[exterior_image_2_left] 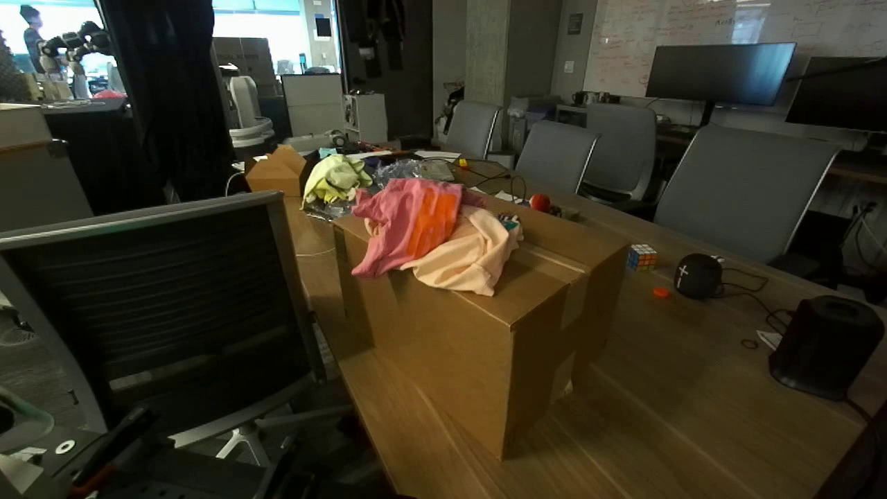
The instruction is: Move the shirts to the top of the box one at a time
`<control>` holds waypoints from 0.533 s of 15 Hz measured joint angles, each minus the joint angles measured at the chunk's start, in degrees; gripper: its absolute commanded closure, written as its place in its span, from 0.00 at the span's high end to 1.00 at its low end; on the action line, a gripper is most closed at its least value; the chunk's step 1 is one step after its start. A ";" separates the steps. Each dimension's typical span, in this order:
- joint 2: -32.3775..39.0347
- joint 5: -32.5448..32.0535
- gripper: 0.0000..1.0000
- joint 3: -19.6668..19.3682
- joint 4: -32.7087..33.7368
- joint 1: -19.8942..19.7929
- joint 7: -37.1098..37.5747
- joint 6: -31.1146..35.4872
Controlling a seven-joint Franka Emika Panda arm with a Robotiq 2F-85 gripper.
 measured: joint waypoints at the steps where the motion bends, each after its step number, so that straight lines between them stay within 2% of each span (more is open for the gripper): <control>1: -0.05 1.63 1.00 0.02 -0.94 0.31 -1.91 0.02; 4: -0.73 5.68 1.00 0.59 -3.94 1.86 -9.07 0.12; 8: -3.27 7.31 1.00 3.73 -8.29 4.88 -15.85 -1.03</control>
